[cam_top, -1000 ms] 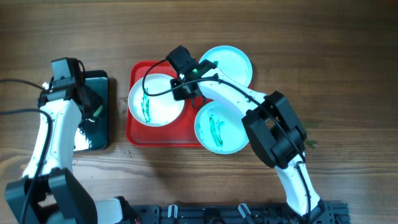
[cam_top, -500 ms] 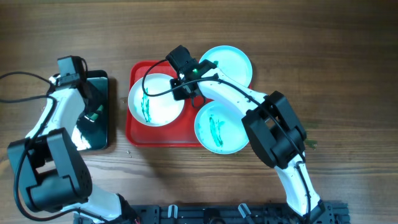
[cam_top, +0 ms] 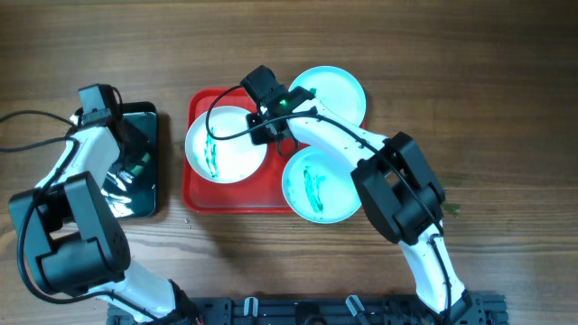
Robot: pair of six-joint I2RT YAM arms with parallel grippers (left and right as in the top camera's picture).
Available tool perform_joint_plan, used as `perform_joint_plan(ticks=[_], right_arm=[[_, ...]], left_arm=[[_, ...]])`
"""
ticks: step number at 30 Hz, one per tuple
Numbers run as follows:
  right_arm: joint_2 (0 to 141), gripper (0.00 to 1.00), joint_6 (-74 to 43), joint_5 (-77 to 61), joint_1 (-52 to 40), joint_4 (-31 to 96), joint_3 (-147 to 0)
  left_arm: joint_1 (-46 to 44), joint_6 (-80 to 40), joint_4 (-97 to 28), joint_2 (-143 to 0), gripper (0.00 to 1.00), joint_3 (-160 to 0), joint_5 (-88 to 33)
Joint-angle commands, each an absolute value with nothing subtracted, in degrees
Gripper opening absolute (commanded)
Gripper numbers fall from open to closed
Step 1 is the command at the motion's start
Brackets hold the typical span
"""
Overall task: Clean dirty plates on tray and stack at the side
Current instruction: 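Grasp the green sponge with the left gripper and lift it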
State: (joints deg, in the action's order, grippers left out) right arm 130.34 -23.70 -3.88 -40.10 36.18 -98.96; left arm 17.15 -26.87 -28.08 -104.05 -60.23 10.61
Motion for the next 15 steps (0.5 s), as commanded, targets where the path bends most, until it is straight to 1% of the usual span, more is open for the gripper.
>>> perform_joint_plan(ticks=[1,4,6,7,8,9,12,13,15], right_arm=[[131.8,0.04,-22.6,-5.2,-41.0,35.6,-99.8],[131.8,0.04,-22.7,-5.2,-41.0,35.6,-99.8],[131.8,0.04,-22.7,-5.2,-41.0,35.6,-99.8],[131.8,0.04,-22.7,-5.2,-41.0,35.6,-99.8],[131.8,0.04,-22.6,-5.2,-41.0,35.6,-99.8],[131.8,0.04,-22.7,-5.3,-41.0,35.6,-99.8],[131.8,0.04,-22.6,-5.9,-41.0,35.5,-99.8],[131.8,0.04,-22.5,-5.9,-40.8,35.6,-99.9],[131.4,0.04,-22.2,-6.6,-40.4,35.8,-99.9]], left_arm=[[16.6,-27.7,-32.2,-105.2,0.21,-59.8,9.3],[16.6,-29.0,-33.5,-105.2,0.23,-59.8,9.2],[16.6,-29.0,-33.5,-105.2,0.22,-59.8,9.2],[16.6,-29.0,-33.7,-105.2,0.18,-59.8,9.2],[16.6,-29.0,-33.8,-105.2,0.09,-59.6,9.2],[16.6,-29.0,-34.2,-105.2,0.04,-59.2,8.3],[16.5,-28.8,-36.7,-105.1,0.04,-58.9,5.1],[16.4,-26.5,-37.6,-104.3,0.04,-59.2,1.6],[16.4,-24.3,-41.1,-102.0,0.04,-60.9,-0.8]])
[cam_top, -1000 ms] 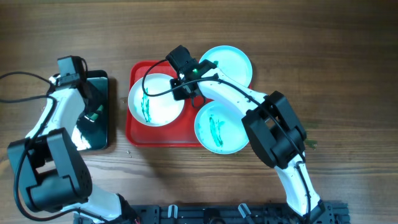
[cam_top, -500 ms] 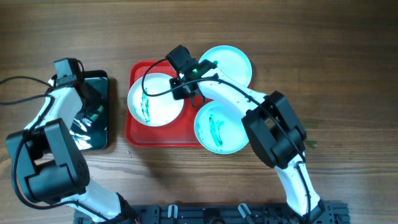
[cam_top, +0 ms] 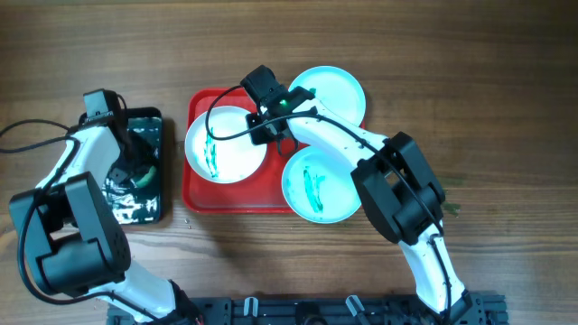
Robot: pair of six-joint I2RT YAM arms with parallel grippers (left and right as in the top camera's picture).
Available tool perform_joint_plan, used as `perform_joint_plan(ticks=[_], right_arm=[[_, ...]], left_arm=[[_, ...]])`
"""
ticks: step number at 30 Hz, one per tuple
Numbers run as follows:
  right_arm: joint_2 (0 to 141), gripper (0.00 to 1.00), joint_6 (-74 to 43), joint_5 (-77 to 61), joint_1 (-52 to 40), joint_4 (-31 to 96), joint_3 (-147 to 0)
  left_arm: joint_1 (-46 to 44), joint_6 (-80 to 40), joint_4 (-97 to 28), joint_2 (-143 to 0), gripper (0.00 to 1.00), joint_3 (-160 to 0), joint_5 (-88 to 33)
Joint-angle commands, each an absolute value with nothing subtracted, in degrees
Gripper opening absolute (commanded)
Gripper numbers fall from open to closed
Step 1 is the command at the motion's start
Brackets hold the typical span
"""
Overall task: Clean dirty plates on tray and stack at the side
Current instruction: 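Grasp the green sponge with the left gripper and lift it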
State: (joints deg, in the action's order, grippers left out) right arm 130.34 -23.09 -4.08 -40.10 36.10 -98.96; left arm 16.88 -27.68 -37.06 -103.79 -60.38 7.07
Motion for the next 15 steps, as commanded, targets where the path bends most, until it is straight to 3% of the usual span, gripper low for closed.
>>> perform_joint_plan(ticks=[1,8,15], right_arm=[[131.1,0.04,-21.8,-7.2,-40.1,35.8,-99.9],[129.5,0.04,-18.0,-15.7,-37.2,38.8,-101.0],[129.6,0.04,-22.8,-20.6,-32.6,41.5,-100.4]], left_arm=[[16.4,-22.8,-43.5,-100.3,0.04,-62.4,-0.8],[15.2,-15.2,-51.6,-87.7,0.04,-70.2,-4.2],[2.4,-16.2,-51.2,-88.4,0.04,-70.1,-6.4]])
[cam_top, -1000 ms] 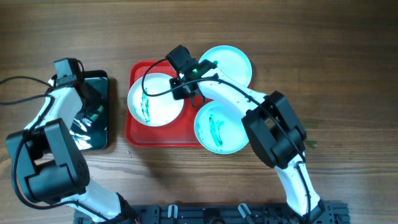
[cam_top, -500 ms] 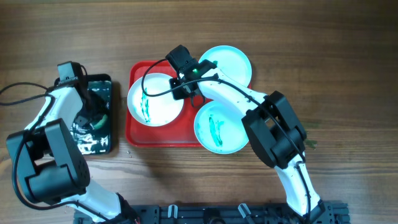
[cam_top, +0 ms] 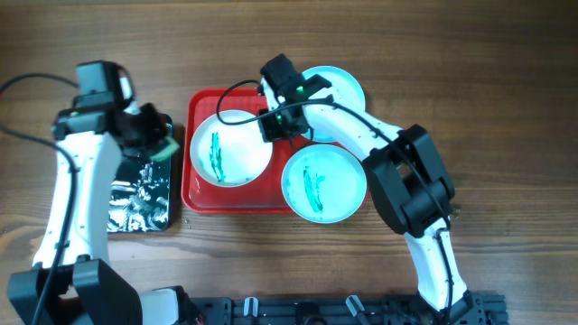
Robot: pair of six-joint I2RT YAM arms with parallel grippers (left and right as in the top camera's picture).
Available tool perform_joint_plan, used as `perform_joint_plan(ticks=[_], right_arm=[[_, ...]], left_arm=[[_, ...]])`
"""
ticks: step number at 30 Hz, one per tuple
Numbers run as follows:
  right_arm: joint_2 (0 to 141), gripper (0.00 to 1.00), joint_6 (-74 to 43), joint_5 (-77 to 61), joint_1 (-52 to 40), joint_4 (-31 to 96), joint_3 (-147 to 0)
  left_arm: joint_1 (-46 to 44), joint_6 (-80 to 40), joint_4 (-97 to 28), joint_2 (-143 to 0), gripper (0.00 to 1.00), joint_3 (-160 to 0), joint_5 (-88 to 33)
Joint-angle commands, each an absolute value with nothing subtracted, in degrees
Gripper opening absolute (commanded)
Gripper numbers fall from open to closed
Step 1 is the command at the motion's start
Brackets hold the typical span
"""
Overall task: Clean dirty plates on tray and stack at the side
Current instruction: 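Grasp the green sponge with the left gripper and lift it, then scrub the left plate with the sponge while the right gripper holds its rim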
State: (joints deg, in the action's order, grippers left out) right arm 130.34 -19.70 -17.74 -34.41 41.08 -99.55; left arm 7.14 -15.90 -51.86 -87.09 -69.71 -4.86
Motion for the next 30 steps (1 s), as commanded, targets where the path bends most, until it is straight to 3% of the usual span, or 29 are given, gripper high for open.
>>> perform_joint_plan(ticks=[1,5,13,21,27,30], right_arm=[[129.6,0.04,-23.4,-20.7,-32.2,41.2,-99.9],[129.8,0.04,-23.9,-20.6,-32.0,39.9,-97.6],[129.8,0.04,-21.4,-21.1,-32.2,39.0,-97.0],[129.8,0.04,-21.2,-21.1,-32.3,37.8,-97.0],[129.9,0.04,-21.2,-21.1,-32.3,37.5,-97.0],[129.9,0.04,-21.2,-21.6,-32.3,37.3,-97.0]], left_arm=[[0.9,-17.0,-50.4,-88.9,0.04,-70.0,-6.1],[-3.4,-16.1,-46.3,-93.3,0.04,-68.8,-1.9],[-8.7,-1.6,-34.1,-106.4,0.04,-68.7,-1.9],[-8.8,-1.9,-41.4,-112.2,0.04,-68.5,-2.9],[-8.8,7.8,-51.7,-112.4,0.04,-68.5,-21.1],[-8.8,9.0,-51.6,-112.4,0.04,-68.5,-22.4]])
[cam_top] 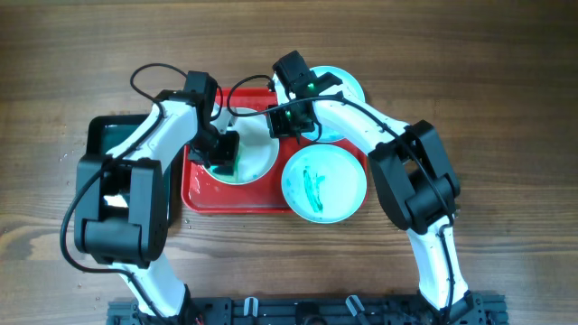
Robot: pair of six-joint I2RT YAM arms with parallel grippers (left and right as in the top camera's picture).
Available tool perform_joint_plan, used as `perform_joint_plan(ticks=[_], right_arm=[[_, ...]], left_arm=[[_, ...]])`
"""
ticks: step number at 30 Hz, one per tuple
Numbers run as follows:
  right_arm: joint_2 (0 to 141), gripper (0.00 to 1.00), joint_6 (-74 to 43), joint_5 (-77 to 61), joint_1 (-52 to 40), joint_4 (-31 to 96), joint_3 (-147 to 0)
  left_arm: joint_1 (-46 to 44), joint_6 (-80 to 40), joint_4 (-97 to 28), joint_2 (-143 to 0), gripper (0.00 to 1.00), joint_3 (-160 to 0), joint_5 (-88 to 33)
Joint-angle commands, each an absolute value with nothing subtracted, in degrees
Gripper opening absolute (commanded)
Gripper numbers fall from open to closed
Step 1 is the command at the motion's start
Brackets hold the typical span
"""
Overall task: Clean dirty plates on tray and stack at the side
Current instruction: 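Scrub the left plate with the sponge while the right gripper holds its rim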
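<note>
A red tray (230,197) lies mid-table. On it sits a white plate (256,149) with green smears. My left gripper (219,144) is shut on a green sponge (223,153) and presses it onto the plate's left half. At the plate's right rim, my right gripper (287,125) is shut on the edge. A second, light blue plate (323,185) with a green smear overlaps the tray's right front corner. A third plate (348,86) lies behind it, partly hidden by the right arm.
A black basin (104,135) holding liquid stands left of the tray, mostly covered by the left arm. Bare wooden tabletop surrounds the tray on the far side and to the right. Cables trail from both wrists.
My left gripper, holding the green sponge, was at the basin's right edge and is now on the white plate in the tray. The right gripper and the plate sit slightly further right.
My left gripper was down in the black basin at the first two moments, while the right gripper held the white plate's rim. Then the left gripper was raised at the basin's edge with the green sponge. Now the sponge rests on the plate.
</note>
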State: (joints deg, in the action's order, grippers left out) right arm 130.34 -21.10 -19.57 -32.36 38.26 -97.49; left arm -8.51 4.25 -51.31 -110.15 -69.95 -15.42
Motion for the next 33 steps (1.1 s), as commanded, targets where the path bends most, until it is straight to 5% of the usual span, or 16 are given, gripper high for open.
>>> perform_joint_plan(ticks=[1,8,12,17,20,23,28,33], right_arm=[[129.9,0.05,-21.1,-22.0,-32.3,37.2,-97.0],[129.9,0.04,-21.1,-22.0,-32.3,37.3,-97.0],[129.9,0.04,-21.1,-21.9,-32.3,36.8,-97.0],[129.9,0.05,-21.1,-22.0,-32.3,36.8,-97.0],[129.9,0.04,-21.1,-22.3,-32.3,36.8,-97.0],[129.9,0.04,-21.1,-22.6,-32.3,36.9,-97.0],[129.9,0.04,-21.0,-22.6,-32.3,37.0,-97.0],[129.9,0.04,-21.1,-22.6,-32.3,36.7,-97.0]], left_arm=[[-8.8,7.7,-49.6,-112.4,0.04,-68.5,-21.6],[-8.8,-37.2,-40.1,-112.4,0.04,-68.5,17.7],[-8.9,-34.5,-42.0,-112.4,0.04,-68.5,14.3],[-8.9,-3.1,-42.7,-112.4,0.04,-68.5,-25.8],[-8.9,-0.4,-39.7,-112.4,0.04,-68.7,-34.3],[-8.8,-4.2,-34.4,-112.4,0.04,-68.7,-29.1],[-8.8,-19.7,-26.4,-112.4,0.04,-68.7,0.5],[-8.9,-29.2,-35.2,-112.4,0.04,-68.7,12.0]])
